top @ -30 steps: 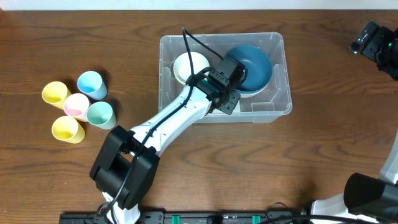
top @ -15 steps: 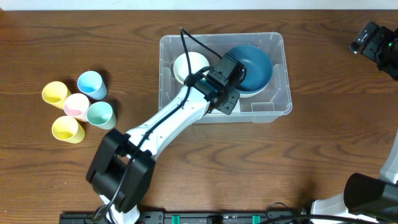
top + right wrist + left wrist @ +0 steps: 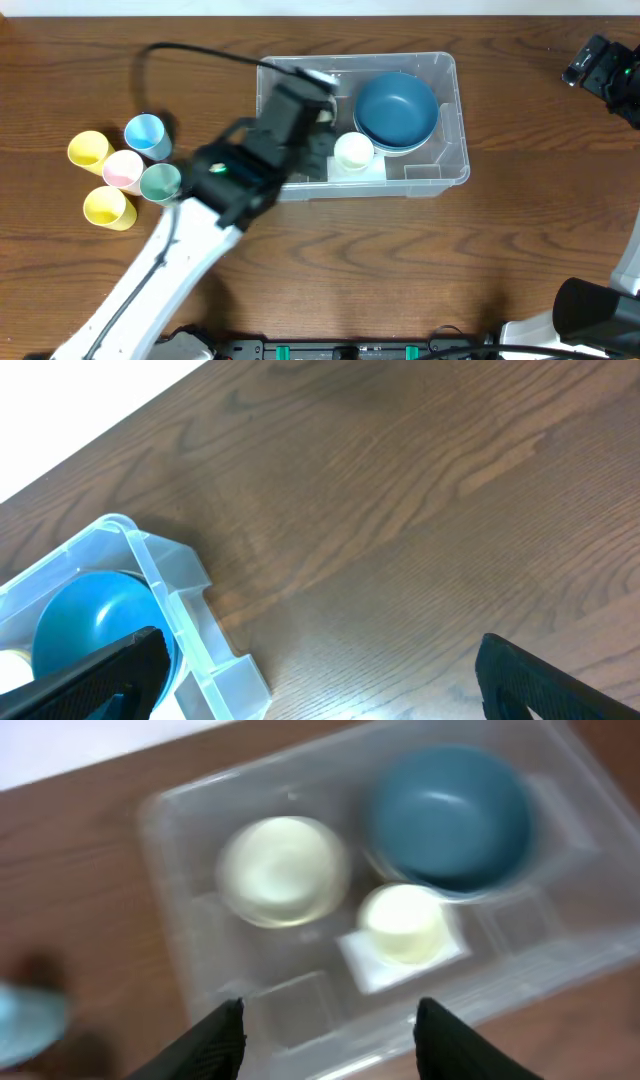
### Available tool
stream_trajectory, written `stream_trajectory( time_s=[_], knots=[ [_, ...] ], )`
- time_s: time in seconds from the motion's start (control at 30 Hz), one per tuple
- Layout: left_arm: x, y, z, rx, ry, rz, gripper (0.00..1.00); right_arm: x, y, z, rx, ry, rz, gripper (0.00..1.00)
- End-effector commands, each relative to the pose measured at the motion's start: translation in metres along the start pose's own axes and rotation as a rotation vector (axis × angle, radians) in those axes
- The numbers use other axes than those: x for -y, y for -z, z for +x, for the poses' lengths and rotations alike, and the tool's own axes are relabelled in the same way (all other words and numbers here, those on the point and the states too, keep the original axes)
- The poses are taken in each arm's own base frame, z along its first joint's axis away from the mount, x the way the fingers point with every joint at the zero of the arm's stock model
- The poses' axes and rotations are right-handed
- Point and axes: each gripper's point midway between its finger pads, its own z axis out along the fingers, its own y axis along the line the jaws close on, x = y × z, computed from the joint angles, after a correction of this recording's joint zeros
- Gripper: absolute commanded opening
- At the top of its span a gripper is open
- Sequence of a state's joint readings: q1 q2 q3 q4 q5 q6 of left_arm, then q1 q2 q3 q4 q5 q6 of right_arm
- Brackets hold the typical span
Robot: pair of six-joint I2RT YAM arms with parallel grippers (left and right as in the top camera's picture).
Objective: Pack container
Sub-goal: 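Move the left gripper back to the green cup and grasp its rim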
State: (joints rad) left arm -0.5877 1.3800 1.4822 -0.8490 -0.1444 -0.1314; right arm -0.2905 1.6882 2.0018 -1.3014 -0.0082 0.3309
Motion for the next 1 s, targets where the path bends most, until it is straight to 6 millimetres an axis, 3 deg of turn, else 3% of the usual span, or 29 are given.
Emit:
stream_trajectory(
  time_s=[0.0,0.13,0.43,0.73,0.97],
  knots=[
    [-0.073,0.007,0.009,-0.022,0.196,-0.256,0.55,0.000,0.000,0.001,-0.002,-0.011,0.000,0.99],
    [-0.126,0.003,0.036,-0.124,0.381,-0.365,0.55,0.000,0.000,0.001,-0.002,-0.012,0.000,0.99],
    [-0.185,-0.038,0.095,-0.400,0.586,-0.422,0.56,0.000,0.000,0.001,-0.002,-0.011,0.000,0.99],
    [-0.207,-0.078,0.161,-0.699,0.696,-0.425,0.56,0.000,0.000,0.001,-0.002,-0.012,0.000,0.99],
    [-0.205,-0.100,0.193,-0.846,0.687,-0.426,0.56,0.000,0.000,0.001,-0.002,-0.011,0.000,0.99]
  ],
)
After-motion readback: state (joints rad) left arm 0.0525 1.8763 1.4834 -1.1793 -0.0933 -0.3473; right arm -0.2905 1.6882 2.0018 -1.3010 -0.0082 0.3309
